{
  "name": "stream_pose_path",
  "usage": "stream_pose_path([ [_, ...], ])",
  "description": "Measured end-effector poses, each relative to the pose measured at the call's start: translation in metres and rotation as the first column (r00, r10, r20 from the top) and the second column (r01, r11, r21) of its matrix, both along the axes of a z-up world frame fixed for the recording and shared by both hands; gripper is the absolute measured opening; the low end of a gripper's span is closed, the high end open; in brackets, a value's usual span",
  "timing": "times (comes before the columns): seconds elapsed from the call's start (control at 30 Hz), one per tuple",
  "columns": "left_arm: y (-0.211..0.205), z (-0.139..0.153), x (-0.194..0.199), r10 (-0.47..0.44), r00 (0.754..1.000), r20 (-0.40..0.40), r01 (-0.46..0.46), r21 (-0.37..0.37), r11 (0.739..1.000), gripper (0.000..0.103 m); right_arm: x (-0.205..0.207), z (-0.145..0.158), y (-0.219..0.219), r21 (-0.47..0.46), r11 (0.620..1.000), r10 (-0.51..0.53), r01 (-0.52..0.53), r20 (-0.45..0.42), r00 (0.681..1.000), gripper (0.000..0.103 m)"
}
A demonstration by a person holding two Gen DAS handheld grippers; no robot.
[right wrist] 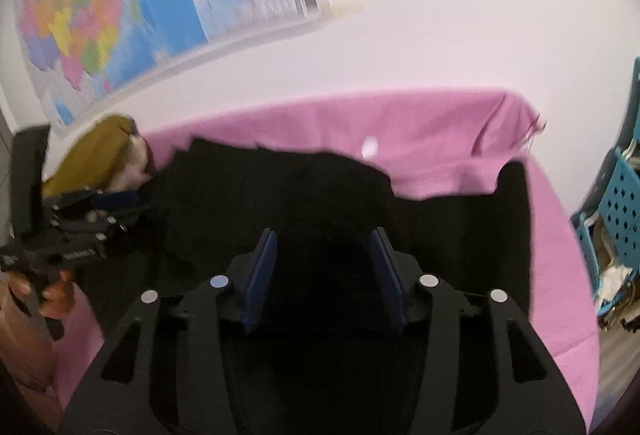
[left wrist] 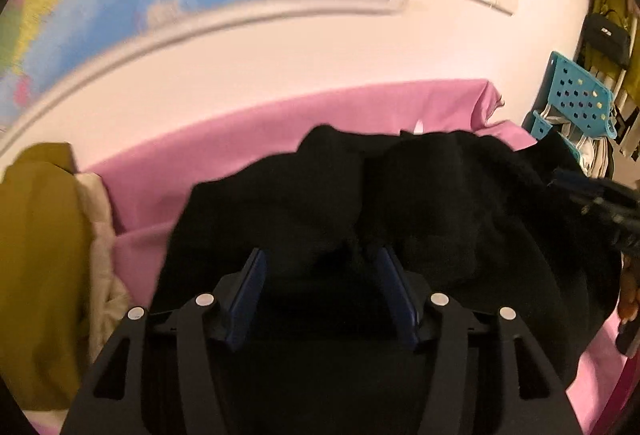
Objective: Fold large clothes
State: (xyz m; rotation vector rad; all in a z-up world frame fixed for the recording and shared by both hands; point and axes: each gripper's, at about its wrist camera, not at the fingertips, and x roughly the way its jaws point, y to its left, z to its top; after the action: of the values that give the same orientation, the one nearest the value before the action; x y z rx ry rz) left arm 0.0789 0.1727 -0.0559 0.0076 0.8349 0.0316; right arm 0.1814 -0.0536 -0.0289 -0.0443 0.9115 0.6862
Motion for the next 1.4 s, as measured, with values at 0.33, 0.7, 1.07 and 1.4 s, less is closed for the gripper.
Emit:
stream_pose_path([
  [0.33, -0.008, -0.001, -0.026, 0.001, 1.000, 0.022, -0.002, 0.053, 0.999, 0.066, -0.043, 0.005, 0.014, 0.036, 0.987, 0.157, -0.156, -0.006, 0.988, 0.049],
  [0.7, 0.006, -0.010, -0.032, 0.051, 0.999, 0.013, -0.052, 0.055, 0.997, 0.066, -0.016, -0.043, 0.004, -0.044, 0.996, 0.071, -0.075, -0.088, 0.994, 0.037],
  [1.07, 0.006, -0.017, -0.035, 0.085, 0.996, 0.016, -0.086, 0.103, 0.991, 0.070, -0.021, -0.034, -0.016, -0.013, 0.999, 0.029, -0.030, -0.071, 0.997, 0.045],
  [1.4, 0.005, -0.015, -0.053, 0.101, 0.995, 0.023, -0.103, 0.096, 0.990, 0.074, -0.043, -0.006, -0.056, 0.026, 1.000, -0.003, 0.003, -0.023, 1.000, 0.047],
])
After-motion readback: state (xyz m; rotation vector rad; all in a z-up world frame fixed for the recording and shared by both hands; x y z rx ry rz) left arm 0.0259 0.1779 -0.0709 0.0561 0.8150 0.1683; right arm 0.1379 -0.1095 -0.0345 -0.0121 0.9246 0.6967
